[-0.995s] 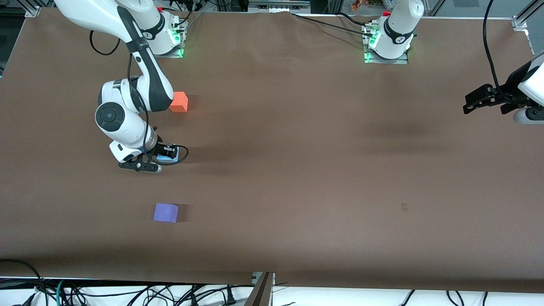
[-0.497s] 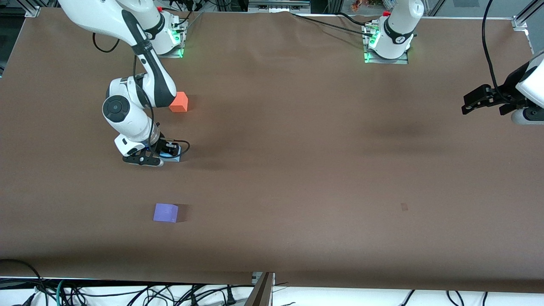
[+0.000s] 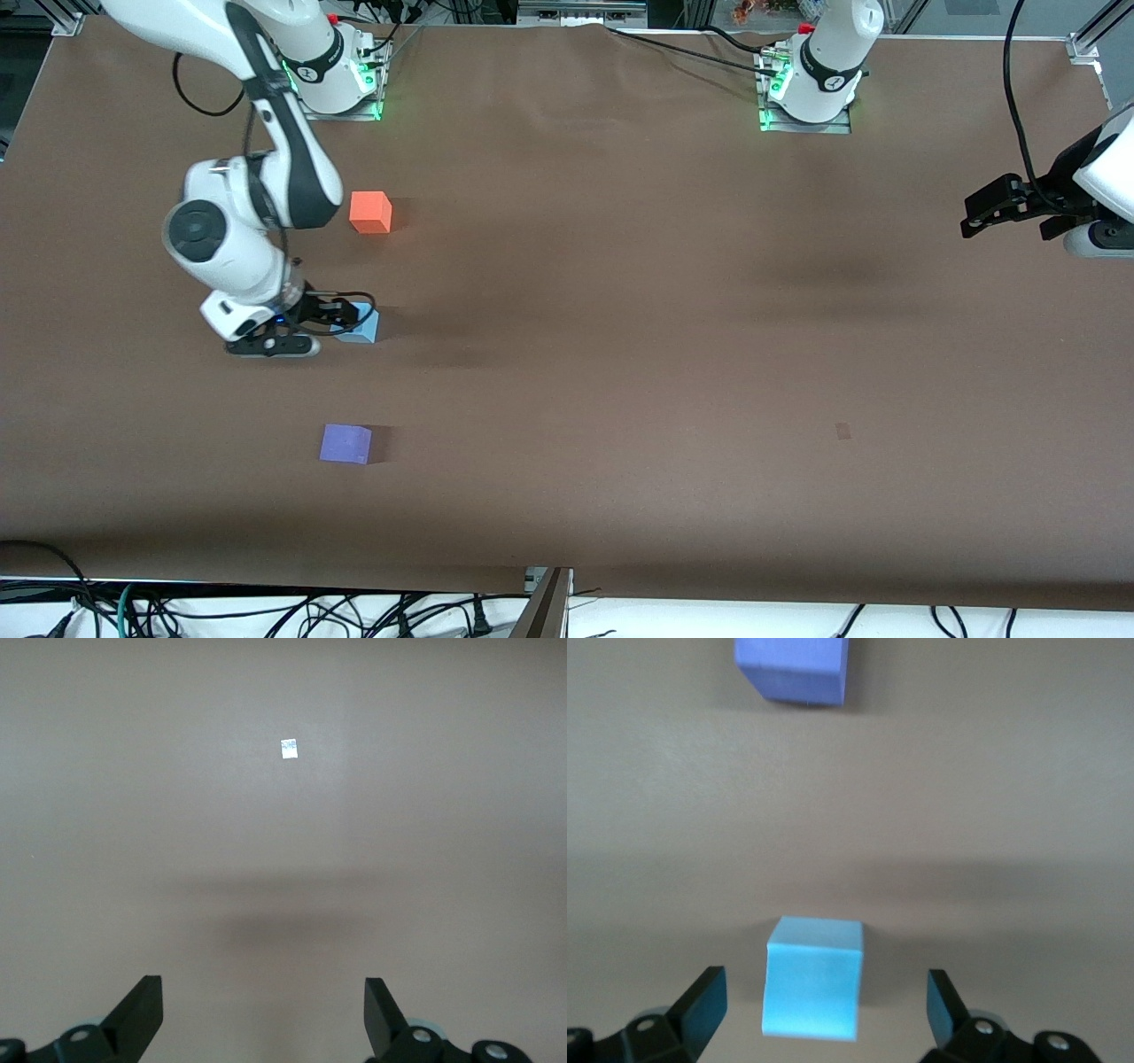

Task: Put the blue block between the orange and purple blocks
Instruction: 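Lower the blue cube and open the right gripper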

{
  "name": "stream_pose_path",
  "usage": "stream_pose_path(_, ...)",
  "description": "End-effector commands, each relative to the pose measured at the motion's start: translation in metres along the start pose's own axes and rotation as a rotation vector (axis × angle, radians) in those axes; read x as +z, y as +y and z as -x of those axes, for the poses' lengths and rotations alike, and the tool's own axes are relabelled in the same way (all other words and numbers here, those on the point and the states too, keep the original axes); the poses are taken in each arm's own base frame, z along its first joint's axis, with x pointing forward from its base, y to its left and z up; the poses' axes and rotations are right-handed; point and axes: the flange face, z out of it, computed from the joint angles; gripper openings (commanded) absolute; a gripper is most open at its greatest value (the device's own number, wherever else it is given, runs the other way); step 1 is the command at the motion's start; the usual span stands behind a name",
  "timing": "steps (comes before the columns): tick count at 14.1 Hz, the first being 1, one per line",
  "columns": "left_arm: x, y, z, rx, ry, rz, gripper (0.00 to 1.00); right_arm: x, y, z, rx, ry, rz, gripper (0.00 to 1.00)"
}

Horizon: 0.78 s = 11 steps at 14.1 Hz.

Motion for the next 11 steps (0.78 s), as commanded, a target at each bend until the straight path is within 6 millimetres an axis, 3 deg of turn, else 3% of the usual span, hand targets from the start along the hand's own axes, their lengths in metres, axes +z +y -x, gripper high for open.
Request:
stream_pose_path(1, -0.007, 0.0, 0.0, 0.02, 0.002, -0.007, 1.0, -0.07, 0.004, -0.018, -0.065, -0.052, -0.014, 1.0)
stream_pose_path(3, -0.007, 0.0, 0.0, 0.02, 0.002, -0.007, 1.0, -0.122, 0.008, -0.024, -0.066, -0.108, -0.01, 1.0)
stream_pose_path(6, -0.007, -0.001, 0.0, 0.018, 0.002, -0.007, 1.0, -0.184, 0.029, -0.024, -0.053, -0.153, 0.008, 1.0)
stream_pose_path(11, -0.007, -0.001, 0.0, 0.018, 0.002, -0.007, 1.0, -0.25, 0.048, -0.007, -0.062, -0.144, -0.027, 1.0)
